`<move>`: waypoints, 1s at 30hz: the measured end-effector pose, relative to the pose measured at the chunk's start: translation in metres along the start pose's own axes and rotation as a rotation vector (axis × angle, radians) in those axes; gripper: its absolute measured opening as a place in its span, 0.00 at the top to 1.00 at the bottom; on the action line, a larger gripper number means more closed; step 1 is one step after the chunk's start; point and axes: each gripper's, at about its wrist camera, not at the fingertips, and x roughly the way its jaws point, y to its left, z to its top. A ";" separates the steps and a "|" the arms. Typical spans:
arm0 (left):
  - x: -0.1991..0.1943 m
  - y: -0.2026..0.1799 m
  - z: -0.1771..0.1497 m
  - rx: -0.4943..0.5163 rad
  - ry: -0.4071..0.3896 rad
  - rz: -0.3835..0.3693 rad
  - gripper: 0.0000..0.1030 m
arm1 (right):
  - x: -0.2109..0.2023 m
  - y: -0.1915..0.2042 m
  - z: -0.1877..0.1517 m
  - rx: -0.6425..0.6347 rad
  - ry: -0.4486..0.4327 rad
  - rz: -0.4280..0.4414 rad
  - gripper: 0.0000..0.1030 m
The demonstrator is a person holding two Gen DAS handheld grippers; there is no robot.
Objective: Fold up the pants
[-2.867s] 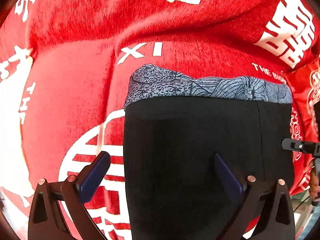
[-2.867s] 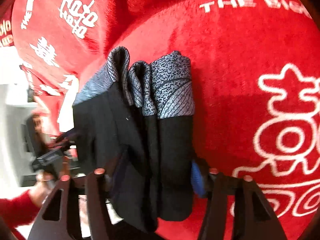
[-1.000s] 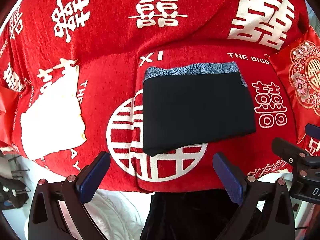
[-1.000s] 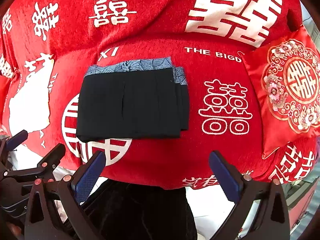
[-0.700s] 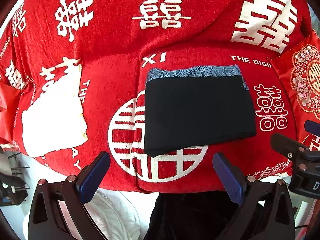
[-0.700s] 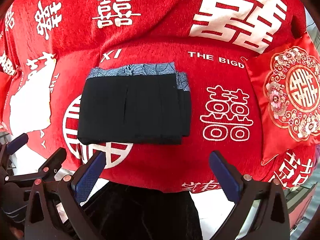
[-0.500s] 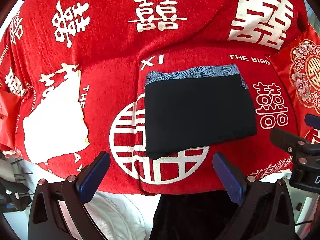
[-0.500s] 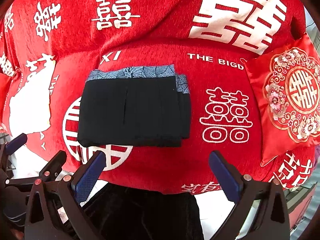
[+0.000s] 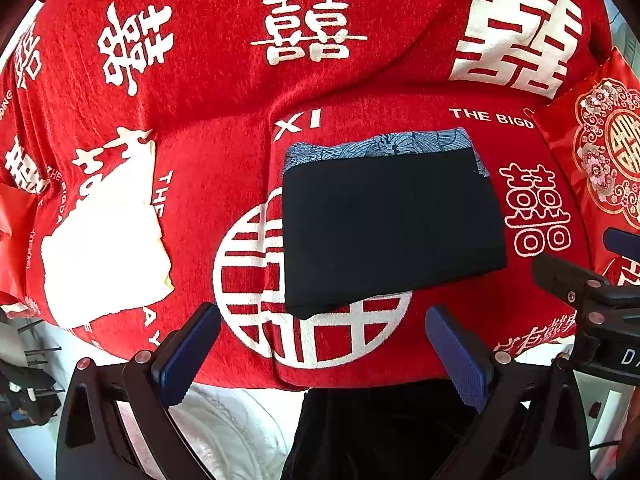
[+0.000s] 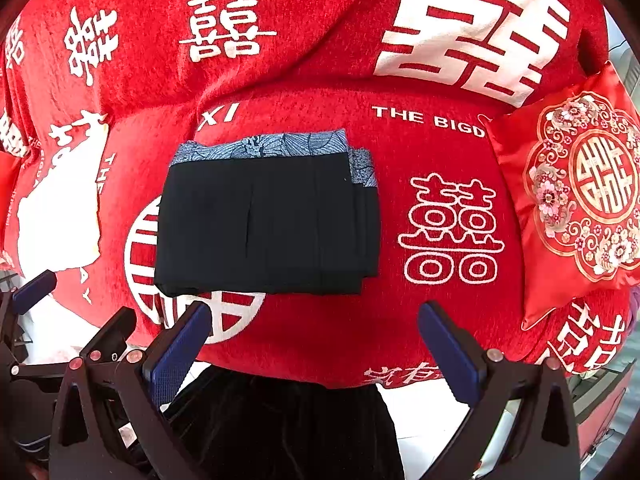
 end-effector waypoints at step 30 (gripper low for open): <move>-0.001 -0.002 -0.003 0.011 0.000 0.015 0.00 | 0.000 0.004 -0.004 0.016 0.002 -0.005 0.00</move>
